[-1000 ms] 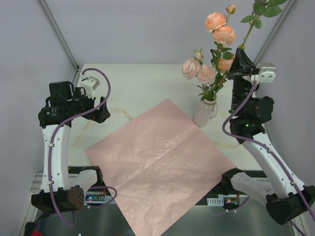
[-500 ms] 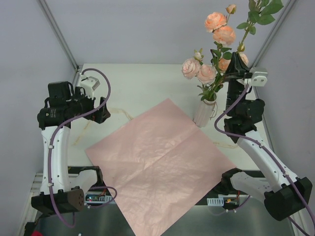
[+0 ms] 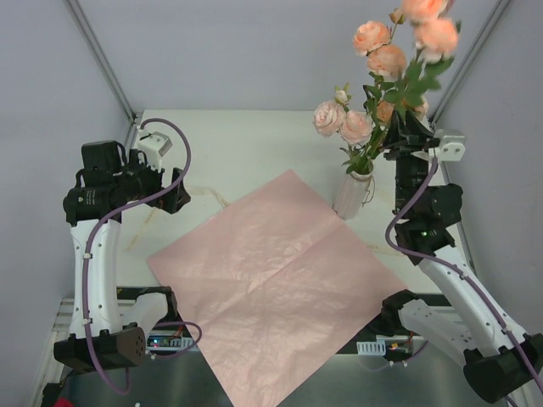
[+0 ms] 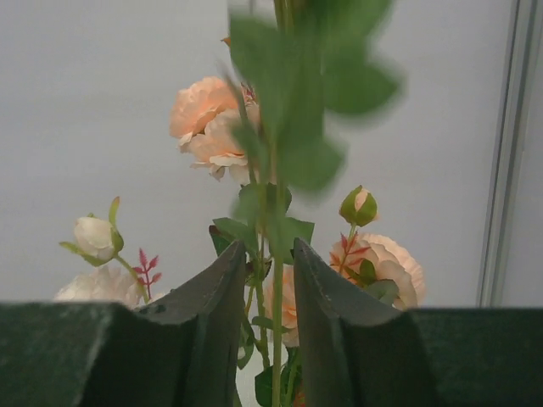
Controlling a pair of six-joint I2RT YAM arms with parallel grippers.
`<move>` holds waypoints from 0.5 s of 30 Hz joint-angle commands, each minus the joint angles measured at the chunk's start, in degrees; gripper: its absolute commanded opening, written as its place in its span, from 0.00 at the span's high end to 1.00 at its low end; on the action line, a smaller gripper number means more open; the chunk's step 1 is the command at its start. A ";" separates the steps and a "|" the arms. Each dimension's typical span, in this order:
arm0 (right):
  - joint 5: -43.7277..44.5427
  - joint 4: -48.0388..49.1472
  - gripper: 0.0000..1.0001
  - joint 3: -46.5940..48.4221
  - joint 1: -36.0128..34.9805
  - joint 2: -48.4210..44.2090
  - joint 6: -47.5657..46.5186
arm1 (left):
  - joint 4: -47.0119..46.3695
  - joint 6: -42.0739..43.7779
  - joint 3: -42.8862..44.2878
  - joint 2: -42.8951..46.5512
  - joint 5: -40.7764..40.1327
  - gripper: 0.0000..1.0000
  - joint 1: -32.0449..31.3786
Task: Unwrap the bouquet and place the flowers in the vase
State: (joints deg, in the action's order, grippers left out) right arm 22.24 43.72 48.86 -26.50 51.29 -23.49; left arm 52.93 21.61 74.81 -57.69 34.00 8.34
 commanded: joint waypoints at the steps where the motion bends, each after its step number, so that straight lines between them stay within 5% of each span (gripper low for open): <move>1: 0.79 -8.21 0.63 1.41 -1.10 -4.43 2.83 | -0.63 0.11 2.10 0.91 0.72 0.01 0.36; 2: 0.35 -10.83 0.50 1.76 -1.10 -4.88 2.66 | -0.72 -0.07 2.01 0.65 0.72 0.01 0.36; 10: -3.69 -27.79 0.34 5.89 -1.27 -8.74 8.35 | -1.25 -1.30 2.10 0.91 0.72 0.01 0.36; 15: -8.69 -45.11 0.08 9.31 -1.45 -7.52 12.67 | -1.86 -3.15 1.57 0.22 1.51 0.01 0.36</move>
State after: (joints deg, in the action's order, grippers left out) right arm 18.39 13.21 53.82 -27.53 43.68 -15.81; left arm 52.51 20.34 74.98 -57.69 34.04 8.34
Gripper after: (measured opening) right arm 0.870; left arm 0.992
